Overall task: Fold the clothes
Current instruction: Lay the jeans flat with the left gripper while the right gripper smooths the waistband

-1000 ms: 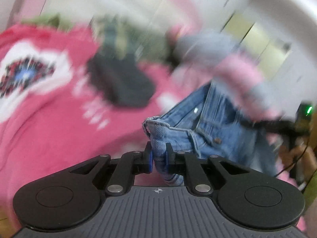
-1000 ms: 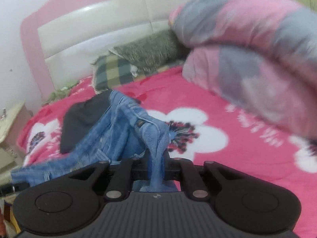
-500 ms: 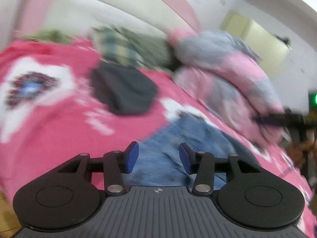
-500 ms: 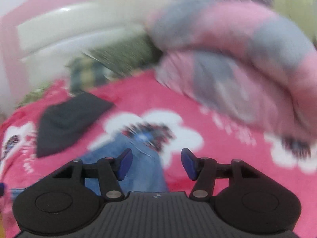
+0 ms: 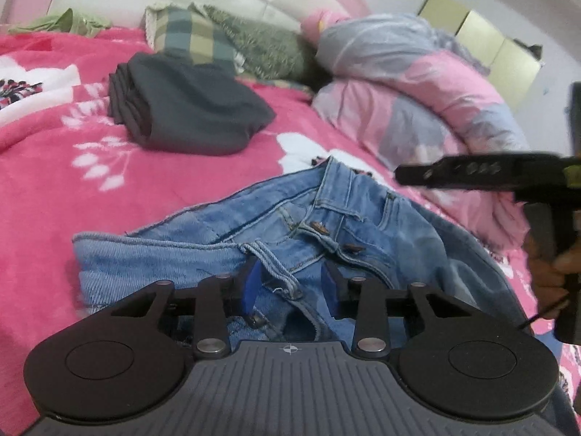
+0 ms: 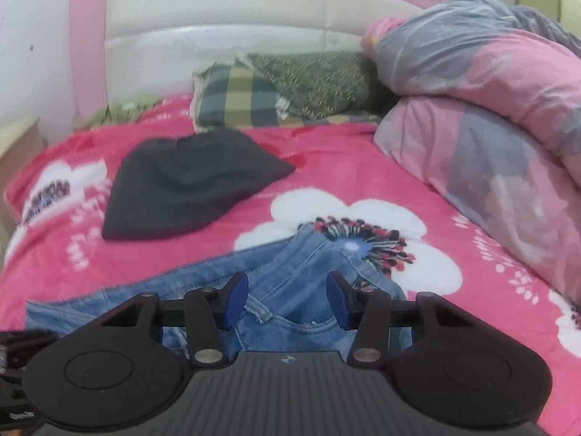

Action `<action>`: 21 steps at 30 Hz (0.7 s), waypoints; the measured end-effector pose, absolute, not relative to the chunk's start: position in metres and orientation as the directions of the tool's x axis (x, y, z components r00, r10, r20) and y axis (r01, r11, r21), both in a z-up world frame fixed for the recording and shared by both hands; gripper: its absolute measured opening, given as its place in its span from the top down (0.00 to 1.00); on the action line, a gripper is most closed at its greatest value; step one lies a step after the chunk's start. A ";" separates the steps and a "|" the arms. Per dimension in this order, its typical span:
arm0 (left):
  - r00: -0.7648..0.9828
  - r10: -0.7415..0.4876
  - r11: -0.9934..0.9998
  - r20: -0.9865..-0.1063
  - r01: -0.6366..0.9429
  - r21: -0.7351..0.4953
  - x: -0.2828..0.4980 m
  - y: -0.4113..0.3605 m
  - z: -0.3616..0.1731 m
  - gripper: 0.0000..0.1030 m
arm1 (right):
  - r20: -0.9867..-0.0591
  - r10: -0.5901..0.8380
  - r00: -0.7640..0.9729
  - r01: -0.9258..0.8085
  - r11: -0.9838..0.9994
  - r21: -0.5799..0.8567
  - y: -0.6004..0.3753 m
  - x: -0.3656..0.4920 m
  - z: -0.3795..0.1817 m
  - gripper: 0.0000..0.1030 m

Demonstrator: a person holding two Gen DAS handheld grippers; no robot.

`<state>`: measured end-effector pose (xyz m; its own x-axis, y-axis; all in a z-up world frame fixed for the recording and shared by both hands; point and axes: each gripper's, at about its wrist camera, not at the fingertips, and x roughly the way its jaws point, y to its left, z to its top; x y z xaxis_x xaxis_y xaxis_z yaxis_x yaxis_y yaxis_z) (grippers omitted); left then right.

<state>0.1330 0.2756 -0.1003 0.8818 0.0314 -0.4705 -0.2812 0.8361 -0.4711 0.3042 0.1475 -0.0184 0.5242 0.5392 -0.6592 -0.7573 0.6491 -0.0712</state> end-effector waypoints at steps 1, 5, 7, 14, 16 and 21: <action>0.885 0.027 0.830 -0.466 -0.279 -0.483 0.133 0.278 -0.100 0.66 | -0.667 0.541 0.512 -0.767 0.638 -0.072 0.150 0.306 -0.024 0.51; 0.876 0.023 0.847 -0.482 -0.273 -0.456 0.141 0.279 -0.098 0.68 | -0.694 0.546 0.469 -0.808 0.582 -0.088 0.160 0.312 -0.041 0.51; 0.868 0.036 0.857 -0.496 -0.282 -0.432 0.140 0.277 -0.097 0.73 | -0.705 0.547 0.451 -0.825 0.558 -0.094 0.166 0.313 -0.045 0.51; 0.855 0.009 0.846 -0.519 -0.284 -0.452 0.133 0.280 -0.096 0.75 | -0.747 0.533 0.397 -0.885 0.439 -0.157 0.190 0.306 -0.054 0.51; 0.854 0.012 0.851 -0.520 -0.281 -0.443 0.134 0.279 -0.096 0.75 | -0.775 0.491 0.398 -0.885 0.427 -0.184 0.199 0.308 -0.063 0.50; 0.859 0.058 0.882 -0.509 -0.283 -0.377 0.138 0.270 -0.098 0.88 | -0.835 0.416 0.359 -0.862 0.491 -0.126 0.213 0.325 -0.079 0.54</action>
